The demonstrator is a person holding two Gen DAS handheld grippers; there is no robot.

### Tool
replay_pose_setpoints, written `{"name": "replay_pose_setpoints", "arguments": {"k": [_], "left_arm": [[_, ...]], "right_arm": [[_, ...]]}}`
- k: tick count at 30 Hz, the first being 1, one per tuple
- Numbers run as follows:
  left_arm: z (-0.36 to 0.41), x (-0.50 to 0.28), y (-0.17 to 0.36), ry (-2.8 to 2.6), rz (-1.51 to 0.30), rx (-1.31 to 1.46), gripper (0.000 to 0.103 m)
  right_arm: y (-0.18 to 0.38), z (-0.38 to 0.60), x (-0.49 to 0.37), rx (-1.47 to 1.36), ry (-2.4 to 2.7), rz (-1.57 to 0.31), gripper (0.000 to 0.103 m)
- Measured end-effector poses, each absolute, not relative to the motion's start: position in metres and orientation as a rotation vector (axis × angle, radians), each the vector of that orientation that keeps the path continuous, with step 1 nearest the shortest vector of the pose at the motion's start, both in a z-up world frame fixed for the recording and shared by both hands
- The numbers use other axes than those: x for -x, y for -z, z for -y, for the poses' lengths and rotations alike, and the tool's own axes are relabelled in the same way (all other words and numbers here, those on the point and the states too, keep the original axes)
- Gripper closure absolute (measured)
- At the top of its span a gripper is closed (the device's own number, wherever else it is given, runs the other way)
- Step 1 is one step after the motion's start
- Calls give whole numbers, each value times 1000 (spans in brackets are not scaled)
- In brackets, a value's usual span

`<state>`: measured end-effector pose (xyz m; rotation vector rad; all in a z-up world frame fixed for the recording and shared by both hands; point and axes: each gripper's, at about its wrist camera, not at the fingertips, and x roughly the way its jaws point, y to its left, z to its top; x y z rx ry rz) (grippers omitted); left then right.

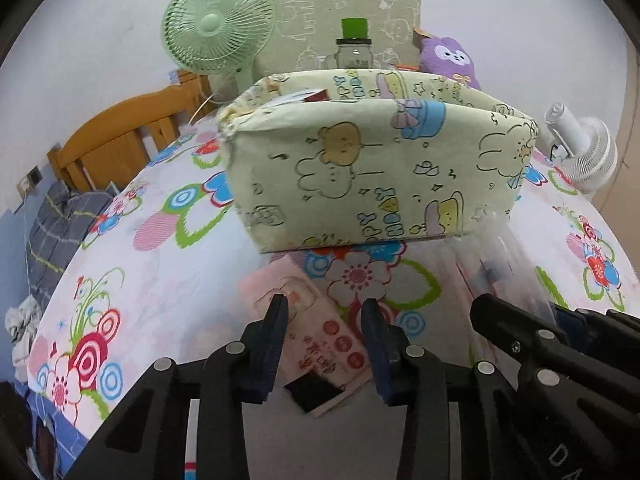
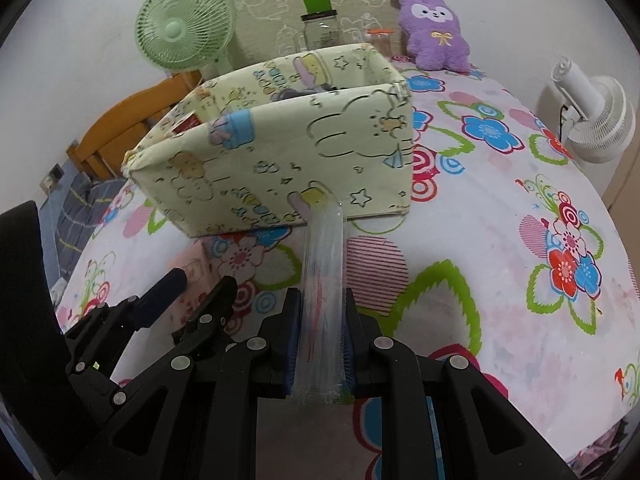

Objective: Organize soft objects
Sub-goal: 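Grasp the pink wet-wipes packet with the left tool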

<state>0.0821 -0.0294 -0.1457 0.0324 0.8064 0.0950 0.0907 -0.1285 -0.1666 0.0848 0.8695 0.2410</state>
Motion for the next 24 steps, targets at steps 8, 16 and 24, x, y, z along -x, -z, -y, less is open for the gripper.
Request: {"name": "replay_pose_setpoints", "arguments": {"k": [8, 16, 24], "left_arm": [[16, -77, 144, -157, -803, 2, 39], [5, -86, 152, -159, -855, 65, 27], [12, -90, 152, -118, -855, 78, 45]], "right_arm": [[164, 119, -87, -59, -261, -864, 82], [164, 114, -95, -38, -242, -868, 82], [164, 116, -102, -33, -227, -868, 82]]}}
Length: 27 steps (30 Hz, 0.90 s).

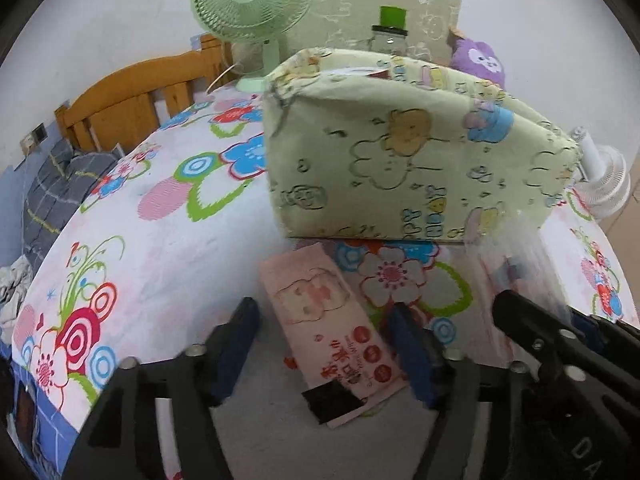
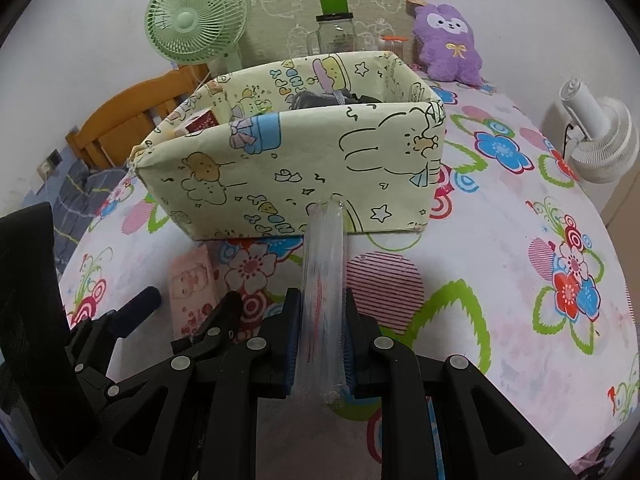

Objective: Organize soft objects
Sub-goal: 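Grasp the pink wet-wipes packet with the left tool, then carry the pink packet with the left tool over the basket while the right tool carries the sleeve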

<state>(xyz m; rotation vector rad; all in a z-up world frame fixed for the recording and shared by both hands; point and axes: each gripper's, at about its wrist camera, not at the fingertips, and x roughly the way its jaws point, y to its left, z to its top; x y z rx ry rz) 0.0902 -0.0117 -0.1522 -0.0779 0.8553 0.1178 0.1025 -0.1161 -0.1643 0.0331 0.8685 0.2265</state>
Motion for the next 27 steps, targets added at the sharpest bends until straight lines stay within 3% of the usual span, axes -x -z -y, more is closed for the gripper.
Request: {"name": "replay_pose_setpoints", "arguments": {"k": [1, 2, 27], "left_arm": [[14, -89, 151, -104, -853, 79, 59], [15, -89, 151, -96, -857, 87, 63], [46, -58, 105, -12, -771, 38, 65]], "right_arm": [[165, 116, -103, -34, -229, -869, 82], [165, 116, -103, -36, -232, -868, 82], [129, 141, -66, -53, -192, -745, 81]]}}
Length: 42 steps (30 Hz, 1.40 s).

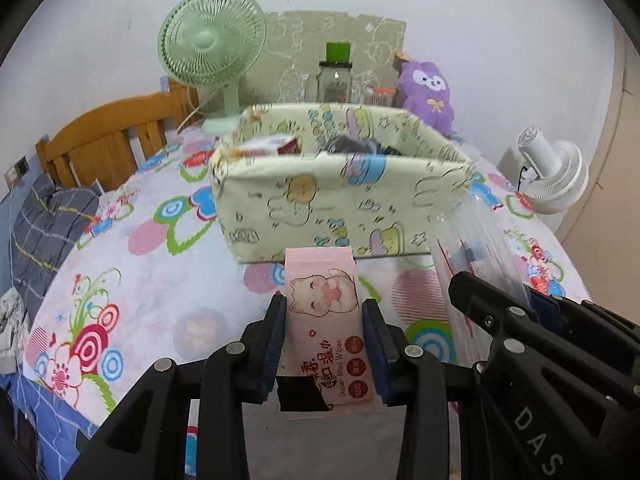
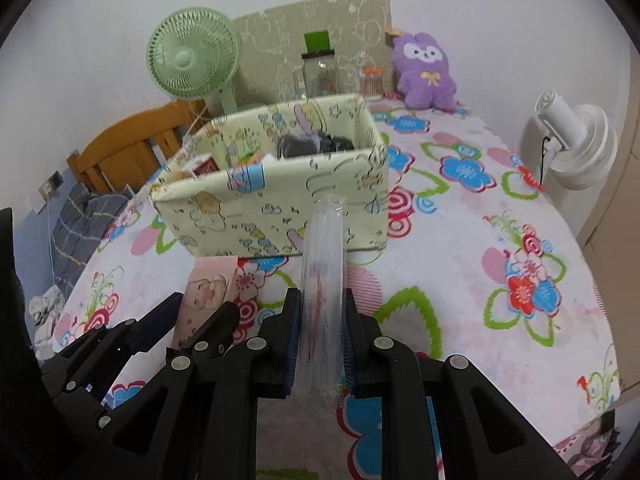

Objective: Organize soft objects
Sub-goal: 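Carry the pink packet with the left tool over the basket while the right tool carries the sleeve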

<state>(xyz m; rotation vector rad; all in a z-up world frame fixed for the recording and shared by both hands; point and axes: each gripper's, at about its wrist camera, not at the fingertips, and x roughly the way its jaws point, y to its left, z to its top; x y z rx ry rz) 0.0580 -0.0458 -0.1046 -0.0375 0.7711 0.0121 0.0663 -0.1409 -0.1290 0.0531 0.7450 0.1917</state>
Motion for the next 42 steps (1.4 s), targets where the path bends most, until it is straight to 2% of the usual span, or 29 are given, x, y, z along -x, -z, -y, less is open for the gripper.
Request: {"name": "replay_pose_setpoints", "arguments": {"k": [24, 42], "left_arm": [[51, -41, 28, -7, -622, -8, 65], [44, -64, -1, 7, -561, -26, 65]], "right_arm": [[55, 144, -39, -42, -206, -582, 81], [23, 134, -67, -23, -225, -524, 81]]}}
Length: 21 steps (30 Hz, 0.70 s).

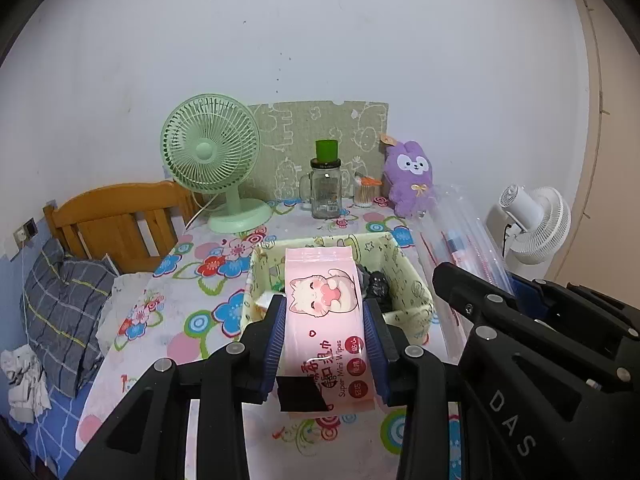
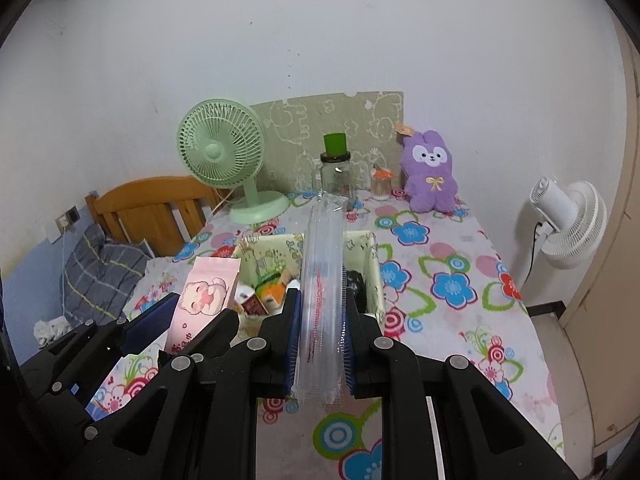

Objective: Organize soft objects
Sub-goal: 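Carry the pink packet with the left tool over the basket while the right tool carries the sleeve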

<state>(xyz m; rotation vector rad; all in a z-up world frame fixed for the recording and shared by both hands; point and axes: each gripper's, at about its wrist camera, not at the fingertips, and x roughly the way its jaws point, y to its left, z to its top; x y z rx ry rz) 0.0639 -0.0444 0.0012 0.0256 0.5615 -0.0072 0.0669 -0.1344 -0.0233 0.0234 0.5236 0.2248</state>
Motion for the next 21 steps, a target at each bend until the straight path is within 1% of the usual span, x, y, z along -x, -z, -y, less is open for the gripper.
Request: {"name": "replay_pose_setpoints", "arguments": {"k": [11, 21], "left_arm": [[41, -88, -3, 8, -557, -25, 65], [35, -126, 2, 13, -569, -21, 65]], "right_arm": [[20, 130, -95, -14, -233, -518, 82], [23, 124, -137, -22, -259, -526, 81]]}}
